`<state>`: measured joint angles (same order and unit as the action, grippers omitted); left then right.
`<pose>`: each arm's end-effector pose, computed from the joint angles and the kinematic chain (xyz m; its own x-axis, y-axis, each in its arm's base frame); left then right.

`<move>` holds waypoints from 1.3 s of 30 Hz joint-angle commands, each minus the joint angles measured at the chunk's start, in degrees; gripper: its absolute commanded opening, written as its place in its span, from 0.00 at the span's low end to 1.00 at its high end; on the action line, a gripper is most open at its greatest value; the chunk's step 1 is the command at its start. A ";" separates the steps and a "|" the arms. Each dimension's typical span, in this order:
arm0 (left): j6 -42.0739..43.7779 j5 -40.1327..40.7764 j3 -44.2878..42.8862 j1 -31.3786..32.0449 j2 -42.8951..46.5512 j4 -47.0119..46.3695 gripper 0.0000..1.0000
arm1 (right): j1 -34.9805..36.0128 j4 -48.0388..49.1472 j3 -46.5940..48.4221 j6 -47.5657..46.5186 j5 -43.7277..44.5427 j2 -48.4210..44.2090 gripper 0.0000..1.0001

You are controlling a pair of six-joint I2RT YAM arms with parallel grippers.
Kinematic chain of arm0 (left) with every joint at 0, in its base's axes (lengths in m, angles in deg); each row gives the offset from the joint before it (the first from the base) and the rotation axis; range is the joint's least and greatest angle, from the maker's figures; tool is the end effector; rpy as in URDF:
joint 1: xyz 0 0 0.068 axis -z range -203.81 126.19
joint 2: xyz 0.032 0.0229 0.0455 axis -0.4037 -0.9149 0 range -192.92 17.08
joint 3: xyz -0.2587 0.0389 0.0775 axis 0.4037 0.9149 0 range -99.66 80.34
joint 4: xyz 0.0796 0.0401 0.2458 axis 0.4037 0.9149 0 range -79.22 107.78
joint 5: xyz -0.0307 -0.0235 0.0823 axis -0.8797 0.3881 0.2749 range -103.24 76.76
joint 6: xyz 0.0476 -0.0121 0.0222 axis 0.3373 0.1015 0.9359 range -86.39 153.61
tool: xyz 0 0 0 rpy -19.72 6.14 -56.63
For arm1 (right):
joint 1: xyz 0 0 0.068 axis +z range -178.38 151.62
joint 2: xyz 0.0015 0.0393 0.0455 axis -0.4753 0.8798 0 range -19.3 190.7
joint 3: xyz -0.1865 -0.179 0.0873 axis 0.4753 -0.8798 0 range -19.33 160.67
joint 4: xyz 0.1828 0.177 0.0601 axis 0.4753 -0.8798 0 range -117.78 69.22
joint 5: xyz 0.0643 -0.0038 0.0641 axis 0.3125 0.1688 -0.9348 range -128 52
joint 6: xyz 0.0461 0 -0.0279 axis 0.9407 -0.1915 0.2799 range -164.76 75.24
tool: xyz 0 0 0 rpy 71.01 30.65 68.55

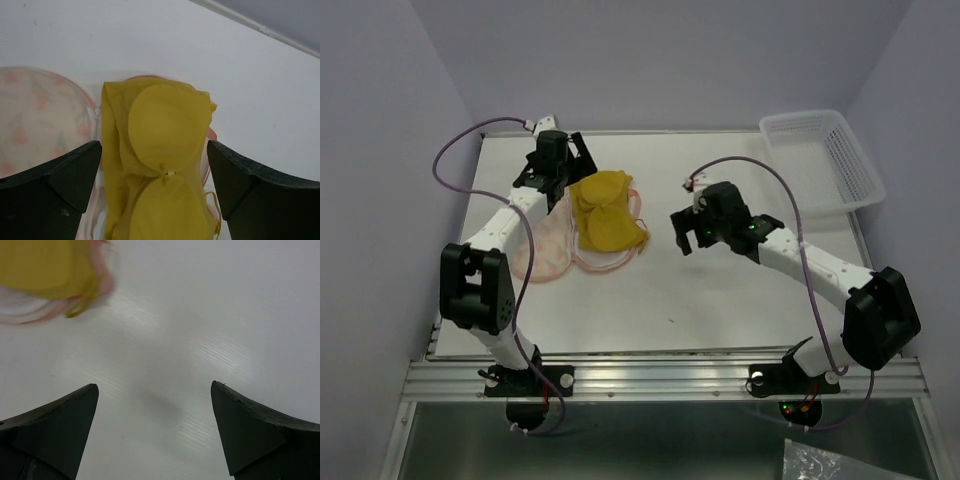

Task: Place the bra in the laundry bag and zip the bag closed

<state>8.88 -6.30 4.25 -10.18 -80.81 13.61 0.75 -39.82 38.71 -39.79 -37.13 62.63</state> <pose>0.3950 -0.0914 0.2942 -0.4210 -0.3253 -0.8467 -0.0539 0.9408 -0.3347 0.2723 0.1511 0.2559 -0.6342 -0.2542 -0.7302 -0.4237 0.9042 0.0532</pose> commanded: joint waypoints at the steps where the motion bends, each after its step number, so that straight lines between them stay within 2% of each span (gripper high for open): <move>1: -7.51 7.20 7.33 -0.53 10.68 4.10 0.99 | 12.07 7.09 5.05 -14.53 3.61 2.26 1.00; 3: -11.73 7.56 14.43 -1.06 16.02 5.43 0.99 | 16.73 8.76 9.52 -18.15 3.88 7.70 1.00; 9: -19.56 7.74 32.12 -6.58 30.88 6.57 0.99 | 21.76 12.01 19.20 -24.30 2.22 21.66 0.97; 14: -19.57 4.32 38.82 -10.98 36.10 4.30 0.99 | 23.69 12.54 26.23 -28.42 0.54 29.42 0.88; 15: -19.83 3.53 39.61 -11.51 36.10 3.85 0.99 | 23.70 12.72 26.94 -29.22 0.11 30.47 0.87; 16: -19.74 1.95 40.84 -12.30 35.40 3.15 0.99 | 23.70 13.24 27.56 -29.84 -0.33 32.40 0.80; 18: -19.30 0.54 41.99 -12.92 33.48 0.27 0.99 | 23.70 13.34 29.92 -31.16 -0.34 34.34 0.73; 23: -17.63 -0.79 42.70 -14.76 30.04 -2.21 0.99 | 23.70 12.81 32.92 -32.31 -0.33 38.21 0.68; 26: -17.19 -0.70 42.87 -15.21 28.72 -3.87 0.99 | 23.70 12.72 33.10 -31.87 -4.54 39.44 0.67; 39: -16.93 -1.40 44.54 -16.00 23.19 -7.49 0.99 | 23.70 10.26 34.42 -32.13 -6.32 42.34 0.65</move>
<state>-8.82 -7.96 48.53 -25.72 -56.59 8.72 23.89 -29.75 70.71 -71.16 -42.64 103.88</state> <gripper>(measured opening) 0.989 0.656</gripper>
